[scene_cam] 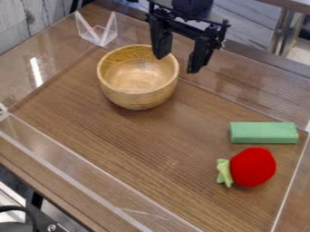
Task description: Move the red fruit to the left
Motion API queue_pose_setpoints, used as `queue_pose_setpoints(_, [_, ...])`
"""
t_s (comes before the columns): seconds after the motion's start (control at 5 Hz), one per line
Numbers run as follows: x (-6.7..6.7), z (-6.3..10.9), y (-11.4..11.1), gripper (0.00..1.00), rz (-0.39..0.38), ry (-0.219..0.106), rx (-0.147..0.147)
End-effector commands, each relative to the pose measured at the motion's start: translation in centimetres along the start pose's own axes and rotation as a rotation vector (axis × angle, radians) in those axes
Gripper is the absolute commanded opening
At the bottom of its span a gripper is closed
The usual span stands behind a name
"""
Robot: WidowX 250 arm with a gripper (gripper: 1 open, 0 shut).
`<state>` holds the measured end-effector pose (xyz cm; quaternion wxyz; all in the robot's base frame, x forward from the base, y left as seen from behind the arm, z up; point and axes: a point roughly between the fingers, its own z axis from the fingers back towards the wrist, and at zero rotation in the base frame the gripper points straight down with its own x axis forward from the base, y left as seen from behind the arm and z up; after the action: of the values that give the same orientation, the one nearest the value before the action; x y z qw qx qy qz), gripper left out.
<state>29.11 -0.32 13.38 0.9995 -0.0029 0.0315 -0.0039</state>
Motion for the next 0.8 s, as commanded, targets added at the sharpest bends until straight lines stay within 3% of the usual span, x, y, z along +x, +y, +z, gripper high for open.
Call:
queue_pose_setpoints(0.0, [0.1, -1.3, -0.8, 1.00, 0.038, 0.026, -0.015])
queue_pose_setpoints(0.2, [-1.1, -2.6, -4.7, 1.00, -0.120, 0.032, -0.025])
queue_pose_setpoints(0.6, [-2.9, -4.8, -12.9, 1.00, -0.422, 0.001, -0.031])
